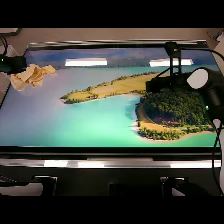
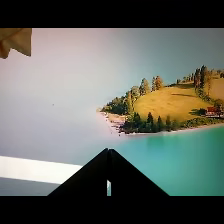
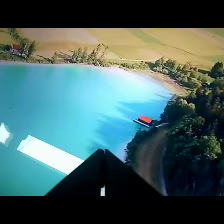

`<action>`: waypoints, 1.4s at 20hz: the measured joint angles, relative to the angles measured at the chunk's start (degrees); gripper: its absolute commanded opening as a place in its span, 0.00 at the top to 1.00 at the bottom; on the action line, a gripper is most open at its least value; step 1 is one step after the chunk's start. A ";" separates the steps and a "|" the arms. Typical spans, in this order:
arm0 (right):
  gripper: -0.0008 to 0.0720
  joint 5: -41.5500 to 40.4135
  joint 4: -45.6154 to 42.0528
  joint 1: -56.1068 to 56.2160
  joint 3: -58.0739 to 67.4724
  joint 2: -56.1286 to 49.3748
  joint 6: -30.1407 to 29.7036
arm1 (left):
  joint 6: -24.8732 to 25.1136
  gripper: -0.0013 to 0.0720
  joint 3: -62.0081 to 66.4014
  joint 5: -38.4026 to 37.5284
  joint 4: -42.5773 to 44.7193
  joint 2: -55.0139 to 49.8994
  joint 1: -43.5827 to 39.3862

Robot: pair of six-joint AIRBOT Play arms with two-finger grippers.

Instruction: Fold the clothes and pants, and hang the long-sleeved shirts on hangers.

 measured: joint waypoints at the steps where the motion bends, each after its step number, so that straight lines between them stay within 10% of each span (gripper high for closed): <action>1: 0.94 -0.02 0.00 0.00 0.00 0.00 0.00 | 0.00 0.96 0.00 0.00 0.00 0.00 0.00; 7: 0.94 -0.17 0.09 0.00 0.00 0.00 0.00 | 0.00 0.95 0.00 0.00 0.00 -0.04 0.00; 8: 0.94 -0.28 0.24 0.00 0.00 0.00 0.00 | -0.02 0.81 0.00 0.04 0.00 -0.04 0.00; 10: 0.94 -0.63 0.31 0.00 0.00 0.00 0.00 | -1.79 0.22 -0.02 0.33 0.42 -0.13 0.20; 11: 0.94 -0.85 0.37 0.00 0.00 0.00 0.00 | -3.78 0.14 -0.02 0.39 1.14 -0.24 0.48; 19: 0.92 -1.36 1.79 0.02 0.00 0.00 0.02 | -21.29 0.31 -0.04 4.79 8.96 -6.12 9.66; 22: 0.35 -1.20 2.21 0.02 0.00 0.00 0.02 | -24.20 0.20 -0.04 10.67 9.53 -10.75 13.20; 28: 0.32 0.33 2.45 0.00 0.00 0.00 0.28 | -30.53 0.05 -0.04 26.12 9.81 -23.45 17.25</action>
